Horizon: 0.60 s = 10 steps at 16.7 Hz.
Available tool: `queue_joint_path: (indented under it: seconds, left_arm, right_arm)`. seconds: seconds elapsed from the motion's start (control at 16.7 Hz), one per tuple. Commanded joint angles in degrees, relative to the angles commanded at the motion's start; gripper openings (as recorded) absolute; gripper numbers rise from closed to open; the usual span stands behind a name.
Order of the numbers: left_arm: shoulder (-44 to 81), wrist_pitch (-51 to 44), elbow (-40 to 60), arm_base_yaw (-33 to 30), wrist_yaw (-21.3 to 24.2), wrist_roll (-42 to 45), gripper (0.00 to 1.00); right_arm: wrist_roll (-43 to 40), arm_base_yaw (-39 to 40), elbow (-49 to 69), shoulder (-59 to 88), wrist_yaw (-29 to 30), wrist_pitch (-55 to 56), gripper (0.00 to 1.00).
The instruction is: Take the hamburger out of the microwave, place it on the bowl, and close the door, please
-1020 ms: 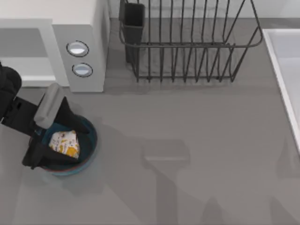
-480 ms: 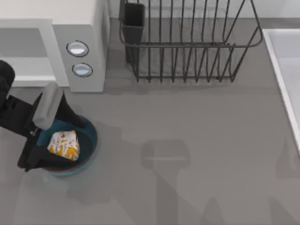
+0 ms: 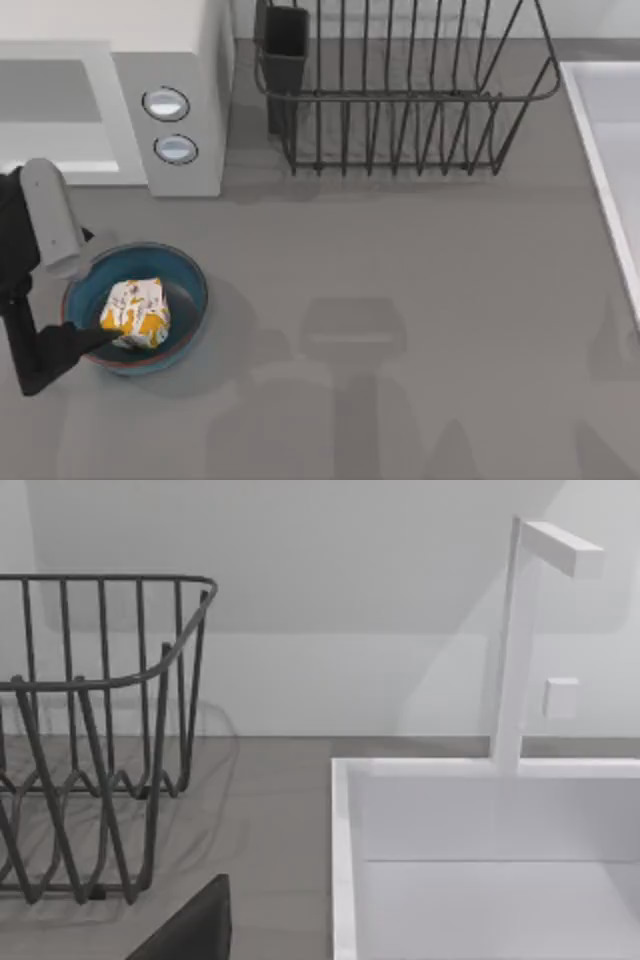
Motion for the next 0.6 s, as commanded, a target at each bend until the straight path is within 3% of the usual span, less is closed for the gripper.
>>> queue_joint_path:
  seconds: [0.36,0.6]
  left_arm:
    - [-42.0,17.6,-21.6,-0.4,-17.2,-36.8,1.0]
    - [-61.1,27.6,-33.9,-0.7,-27.1,-55.3,1.0]
  right_arm:
    - [0.0,0.0,0.0,0.0,0.0,0.0,1.0]
    - [0.0,0.0,0.0,0.0,0.0,0.0,1.0]
